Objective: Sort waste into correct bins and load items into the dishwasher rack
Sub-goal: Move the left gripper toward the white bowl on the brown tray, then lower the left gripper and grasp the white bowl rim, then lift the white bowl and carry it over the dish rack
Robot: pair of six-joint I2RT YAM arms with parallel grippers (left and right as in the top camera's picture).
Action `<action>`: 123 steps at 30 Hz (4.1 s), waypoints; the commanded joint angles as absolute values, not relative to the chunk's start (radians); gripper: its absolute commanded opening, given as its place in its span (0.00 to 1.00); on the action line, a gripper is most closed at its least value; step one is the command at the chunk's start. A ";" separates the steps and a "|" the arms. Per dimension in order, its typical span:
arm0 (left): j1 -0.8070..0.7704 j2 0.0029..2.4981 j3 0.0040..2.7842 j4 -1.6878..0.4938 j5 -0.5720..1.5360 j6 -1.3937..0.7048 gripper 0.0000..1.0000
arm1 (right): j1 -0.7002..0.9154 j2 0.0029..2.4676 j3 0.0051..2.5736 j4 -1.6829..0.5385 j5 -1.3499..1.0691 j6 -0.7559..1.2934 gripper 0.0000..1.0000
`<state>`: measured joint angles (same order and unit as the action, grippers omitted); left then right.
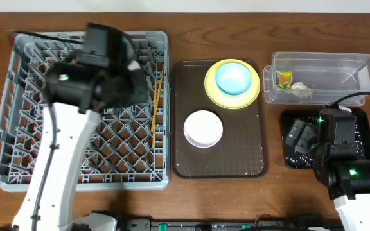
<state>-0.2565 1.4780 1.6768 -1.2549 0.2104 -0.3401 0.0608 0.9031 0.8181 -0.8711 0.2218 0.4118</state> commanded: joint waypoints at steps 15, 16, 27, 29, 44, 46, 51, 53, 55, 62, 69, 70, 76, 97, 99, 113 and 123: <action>-0.712 1.498 1.253 -0.745 0.162 -0.369 0.39 | 0.056 0.903 0.823 -0.872 0.235 0.403 0.99; -0.734 1.500 1.246 -0.720 0.120 -0.377 0.39 | 0.056 0.904 0.823 -0.872 0.235 0.403 0.99; -0.869 1.631 1.243 -0.641 -0.050 -0.380 0.39 | 0.056 0.903 0.823 -0.872 0.235 0.403 0.99; -0.870 1.667 1.243 -0.637 -0.050 -0.384 0.39 | 0.056 0.903 0.823 -0.872 0.235 0.403 0.99; -0.892 1.811 1.242 -0.622 -0.034 -0.451 0.38 | 0.056 0.903 0.823 -0.872 0.235 0.403 0.99; -0.905 1.811 1.242 -0.620 -0.035 -0.451 0.38 | 0.056 0.903 0.823 -0.872 0.235 0.403 0.99; -0.931 1.811 1.242 -0.611 -0.035 -0.451 0.38 | 0.056 0.903 0.823 -0.872 0.235 0.403 0.99; -0.936 1.811 1.241 -0.611 -0.035 -0.451 0.38 | 0.056 0.903 0.823 -0.872 0.235 0.403 0.99; -0.939 1.811 1.241 -0.611 -0.035 -0.451 0.39 | 0.056 0.903 0.823 -0.872 0.235 0.403 0.99; -0.939 1.811 1.241 -0.610 -0.037 -0.451 0.39 | 0.056 0.903 0.823 -0.872 0.235 0.403 0.99; -0.939 1.811 1.230 -0.593 -0.039 -0.451 0.39 | 0.056 0.903 0.823 -0.872 0.235 0.403 0.99; -0.939 1.811 1.222 -0.583 -0.039 -0.451 0.39 | 0.056 0.903 0.823 -0.872 0.235 0.403 0.99; -0.939 1.811 1.175 -0.516 -0.063 -0.451 0.39 | 0.056 0.903 0.823 -0.872 0.235 0.403 0.99; -0.939 1.868 1.161 -0.475 -0.151 -0.451 0.22 | 0.056 0.903 0.823 -0.872 0.235 0.403 0.99; -0.939 1.865 1.162 -0.476 -0.179 -0.451 0.08 | 0.056 0.903 0.823 -0.872 0.235 0.403 0.99; -0.857 1.550 1.163 -0.522 0.172 -0.443 0.06 | 0.056 0.903 0.823 -0.872 0.235 0.403 0.99; -0.327 1.299 1.163 -0.636 0.937 -0.429 0.06 | 0.056 0.903 0.823 -0.872 0.235 0.403 0.99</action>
